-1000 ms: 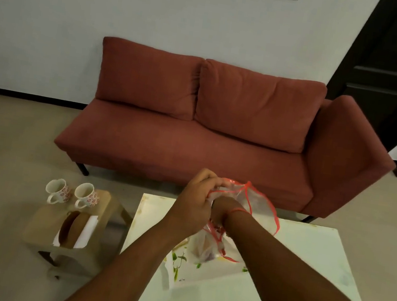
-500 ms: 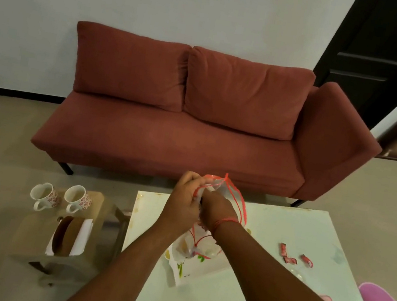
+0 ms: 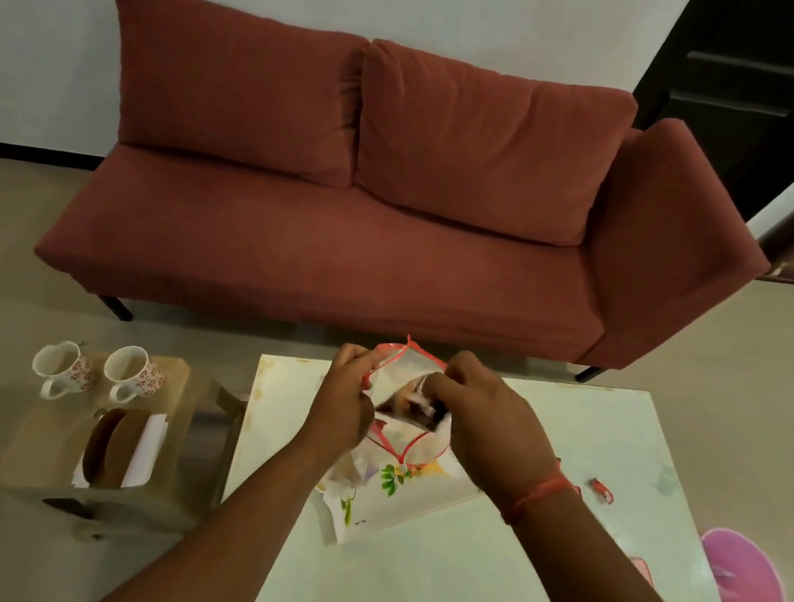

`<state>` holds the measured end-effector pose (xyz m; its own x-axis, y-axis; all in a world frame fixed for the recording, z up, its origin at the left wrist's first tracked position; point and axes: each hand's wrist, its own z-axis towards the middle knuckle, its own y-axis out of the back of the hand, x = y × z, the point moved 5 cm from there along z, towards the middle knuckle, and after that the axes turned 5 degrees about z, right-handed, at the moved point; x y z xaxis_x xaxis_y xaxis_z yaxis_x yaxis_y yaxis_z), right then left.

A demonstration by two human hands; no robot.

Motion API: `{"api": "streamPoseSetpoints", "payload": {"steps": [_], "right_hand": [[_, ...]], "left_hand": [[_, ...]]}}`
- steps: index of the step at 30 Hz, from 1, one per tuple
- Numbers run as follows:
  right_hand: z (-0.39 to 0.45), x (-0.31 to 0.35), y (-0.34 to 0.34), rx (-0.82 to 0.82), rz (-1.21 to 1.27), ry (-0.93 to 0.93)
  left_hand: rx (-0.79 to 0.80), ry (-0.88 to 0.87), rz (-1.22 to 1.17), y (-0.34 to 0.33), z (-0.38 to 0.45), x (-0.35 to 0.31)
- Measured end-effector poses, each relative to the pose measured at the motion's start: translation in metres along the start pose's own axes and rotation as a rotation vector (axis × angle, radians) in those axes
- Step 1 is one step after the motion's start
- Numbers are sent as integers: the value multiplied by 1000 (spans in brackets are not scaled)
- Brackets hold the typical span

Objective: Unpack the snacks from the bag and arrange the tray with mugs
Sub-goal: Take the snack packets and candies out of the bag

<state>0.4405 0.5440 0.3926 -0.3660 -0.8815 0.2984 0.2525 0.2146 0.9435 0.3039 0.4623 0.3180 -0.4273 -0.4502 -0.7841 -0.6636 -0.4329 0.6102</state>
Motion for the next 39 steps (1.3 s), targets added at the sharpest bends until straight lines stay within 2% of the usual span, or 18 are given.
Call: {"api": "streamPoseSetpoints", "payload": {"steps": [2,7,9,11,14,16,18,20,22,24,28,30,33,35,39], "right_hand": [[-8,-20,10,-96,147,-70],[-29,-110,2,-341,549,-434],[-39,-151,-22,-339,698,-553],[-49,-186,-60,-323,1054,-724],[-59,-223,-116,-396,1520,-973],[-64,-244,-153,-425,1655,-1110],[-67,-261,-190,-364,1599,-1187],[-68,-280,-228,-195,1329,-1190],[-64,-291,-253,27,986,-1081],[-59,-296,-278,191,763,-914],[-50,-293,-316,481,565,-601],[-48,-300,-329,593,568,-564],[-55,-324,-349,672,629,-612],[-61,-334,-347,729,579,-612],[-55,-346,-331,627,400,-517]], "left_hand": [[-2,75,-33,-2,4,6],[-61,226,-20,-22,5,4],[-81,297,-3,-33,3,6],[-96,345,20,-47,0,10],[-167,420,11,-64,-6,21],[-214,479,14,-73,-9,30],[-237,513,12,-81,-13,41],[-250,545,26,-91,-15,49],[-267,558,34,-99,-19,51],[-284,563,52,-106,-22,53],[-296,586,52,-115,-28,58],[-289,589,52,-118,-31,61],[-279,593,45,-121,-32,66],[-268,601,52,-124,-31,70],[-241,601,65,-132,-29,72]]}}
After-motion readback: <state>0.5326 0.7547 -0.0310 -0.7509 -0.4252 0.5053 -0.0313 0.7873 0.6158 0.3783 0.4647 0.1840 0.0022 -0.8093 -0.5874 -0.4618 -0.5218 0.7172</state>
